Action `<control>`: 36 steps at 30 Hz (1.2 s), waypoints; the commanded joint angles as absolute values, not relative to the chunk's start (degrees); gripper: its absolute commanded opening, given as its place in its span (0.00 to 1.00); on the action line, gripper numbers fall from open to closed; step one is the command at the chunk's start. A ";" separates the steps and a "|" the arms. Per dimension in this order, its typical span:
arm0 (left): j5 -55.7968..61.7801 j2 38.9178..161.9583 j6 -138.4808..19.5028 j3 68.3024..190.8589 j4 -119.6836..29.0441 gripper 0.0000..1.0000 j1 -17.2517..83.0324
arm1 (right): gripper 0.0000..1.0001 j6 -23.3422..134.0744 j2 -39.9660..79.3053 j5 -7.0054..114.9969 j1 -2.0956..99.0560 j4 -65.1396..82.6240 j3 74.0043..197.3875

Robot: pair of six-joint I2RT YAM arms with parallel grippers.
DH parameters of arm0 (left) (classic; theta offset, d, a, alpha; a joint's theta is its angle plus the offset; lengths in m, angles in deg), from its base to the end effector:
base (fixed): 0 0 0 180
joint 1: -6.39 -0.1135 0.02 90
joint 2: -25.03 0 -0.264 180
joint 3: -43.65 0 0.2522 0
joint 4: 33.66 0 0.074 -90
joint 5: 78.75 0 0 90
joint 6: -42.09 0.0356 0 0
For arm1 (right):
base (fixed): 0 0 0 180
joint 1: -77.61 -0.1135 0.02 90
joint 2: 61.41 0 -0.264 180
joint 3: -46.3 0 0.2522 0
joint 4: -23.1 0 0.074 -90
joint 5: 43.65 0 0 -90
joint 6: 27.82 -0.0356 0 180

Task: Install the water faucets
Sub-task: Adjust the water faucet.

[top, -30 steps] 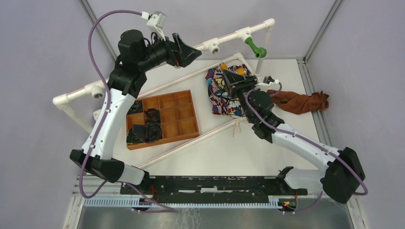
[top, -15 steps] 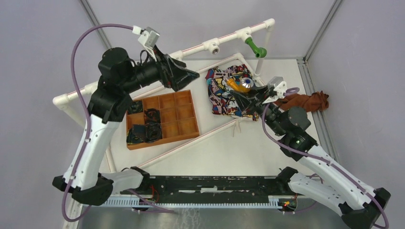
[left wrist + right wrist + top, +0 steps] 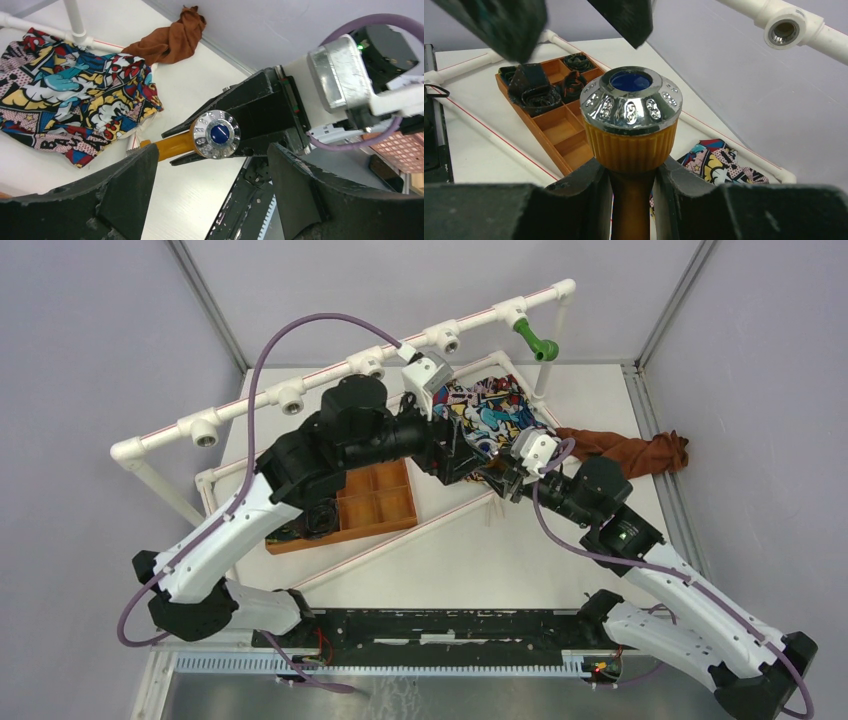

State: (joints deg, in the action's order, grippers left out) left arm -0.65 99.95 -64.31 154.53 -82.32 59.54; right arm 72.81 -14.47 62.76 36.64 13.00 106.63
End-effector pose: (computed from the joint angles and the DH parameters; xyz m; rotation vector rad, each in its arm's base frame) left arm 0.1510 -0.2138 0.4926 0.7526 1.7611 -1.0339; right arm 0.1392 0.1342 0.3710 -0.8775 1.2775 0.6379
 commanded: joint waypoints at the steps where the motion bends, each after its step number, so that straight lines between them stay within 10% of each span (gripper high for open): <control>1: 9.79 100.81 -65.16 156.74 -80.78 0.85 62.91 | 0.00 74.49 -14.94 65.53 36.59 14.47 109.90; 27: 19.59 104.41 -64.94 156.05 -83.01 0.68 70.13 | 0.00 74.44 -14.28 68.23 36.61 15.88 109.81; 36: 22.67 104.38 -64.61 155.63 -82.53 0.33 70.59 | 0.00 74.98 -14.79 67.07 36.61 15.22 109.50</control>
